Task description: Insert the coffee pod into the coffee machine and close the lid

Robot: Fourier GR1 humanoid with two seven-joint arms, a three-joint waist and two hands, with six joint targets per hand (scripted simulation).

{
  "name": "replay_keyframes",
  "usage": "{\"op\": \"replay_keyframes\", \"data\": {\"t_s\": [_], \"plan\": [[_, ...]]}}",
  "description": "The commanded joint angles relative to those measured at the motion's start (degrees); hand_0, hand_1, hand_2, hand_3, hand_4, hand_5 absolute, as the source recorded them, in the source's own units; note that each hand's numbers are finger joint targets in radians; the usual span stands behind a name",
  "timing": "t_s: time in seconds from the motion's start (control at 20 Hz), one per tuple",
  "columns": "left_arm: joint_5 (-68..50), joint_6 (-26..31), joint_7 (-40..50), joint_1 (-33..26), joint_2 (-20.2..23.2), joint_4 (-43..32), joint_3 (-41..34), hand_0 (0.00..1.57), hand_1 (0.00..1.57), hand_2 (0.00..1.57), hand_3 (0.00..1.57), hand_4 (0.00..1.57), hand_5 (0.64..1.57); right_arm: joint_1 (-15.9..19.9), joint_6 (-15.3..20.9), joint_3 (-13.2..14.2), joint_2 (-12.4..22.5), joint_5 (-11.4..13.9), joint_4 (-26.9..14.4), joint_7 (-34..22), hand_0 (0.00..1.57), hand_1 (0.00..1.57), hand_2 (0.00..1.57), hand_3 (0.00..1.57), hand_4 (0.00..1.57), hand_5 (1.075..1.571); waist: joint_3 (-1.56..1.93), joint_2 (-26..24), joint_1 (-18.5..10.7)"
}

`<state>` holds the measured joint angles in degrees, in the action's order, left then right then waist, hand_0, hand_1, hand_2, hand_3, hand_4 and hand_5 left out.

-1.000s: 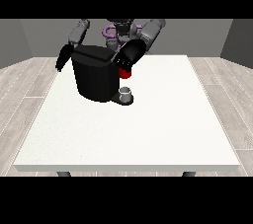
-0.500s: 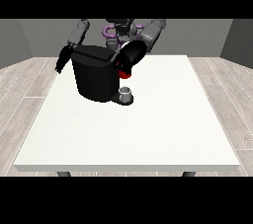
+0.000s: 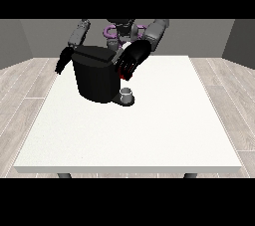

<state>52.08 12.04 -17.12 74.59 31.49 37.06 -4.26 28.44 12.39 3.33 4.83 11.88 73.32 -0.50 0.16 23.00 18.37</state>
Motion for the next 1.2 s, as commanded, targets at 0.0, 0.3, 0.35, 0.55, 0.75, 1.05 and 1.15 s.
{"op": "replay_keyframes", "data": {"t_s": [0.0,0.3,0.35,0.55,0.75,1.05,1.15], "plan": [[0.88,-2.11,-0.21,-0.79,2.06,-1.27,-0.97,0.0,0.0,0.53,0.45,0.0,1.571,-2.02,-1.33,-0.02,0.13,-0.97,0.29,1.59,0.0,0.0,0.0,0.0,0.08,1.571,-0.14,0.2,0.74],[0.36,-1.09,2.55,-4.81,-4.27,-0.45,0.13,0.0,0.0,0.22,0.15,0.0,1.571,-2.89,-0.91,1.77,-0.33,-2.27,-3.18,-0.37,0.0,0.0,0.0,0.0,0.0,1.571,-0.14,-6.65,-3.71],[-0.33,0.02,2.55,-4.35,-3.45,-1.46,-0.81,0.0,0.0,0.0,0.15,0.0,1.571,-5.0,1.12,-0.86,-2.73,0.03,-2.45,1.1,0.0,0.0,0.0,0.0,0.0,1.571,-0.15,-6.98,-3.43],[-2.03,2.69,1.2,-10.68,-7.28,-0.01,0.07,0.0,0.0,0.0,0.0,0.0,1.571,-8.18,-0.44,3.2,0.96,-1.96,-6.39,0.68,0.0,0.0,0.0,0.0,0.0,1.571,-0.15,-13.8,-9.07],[-4.98,1.36,2.27,-14.68,-12.57,1.73,-1.48,0.0,0.0,0.28,0.0,0.0,1.571,-12.57,-0.06,2.39,-1.72,-2.46,-8.16,3.74,0.0,0.0,0.0,0.0,0.0,1.571,-0.14,-18.16,-11.81],[-22.98,1.6,-1.24,-24.17,-24.72,0.16,-15.18,0.0,0.0,0.0,0.0,0.47,1.571,-17.19,0.48,4.16,-0.65,-3.12,-7.73,2.8,0.0,0.0,0.0,0.0,0.0,1.571,-0.31,-26.94,-16.89],[-28.05,2.38,-3.11,-28.98,-25.2,-0.85,-19.93,0.0,0.0,0.0,0.0,0.0,1.571,-20.94,-1.27,3.82,-0.7,-4.03,-6.57,4.15,0.0,0.0,0.0,0.0,0.0,1.571,-0.35,-30.34,-17.85]]}}
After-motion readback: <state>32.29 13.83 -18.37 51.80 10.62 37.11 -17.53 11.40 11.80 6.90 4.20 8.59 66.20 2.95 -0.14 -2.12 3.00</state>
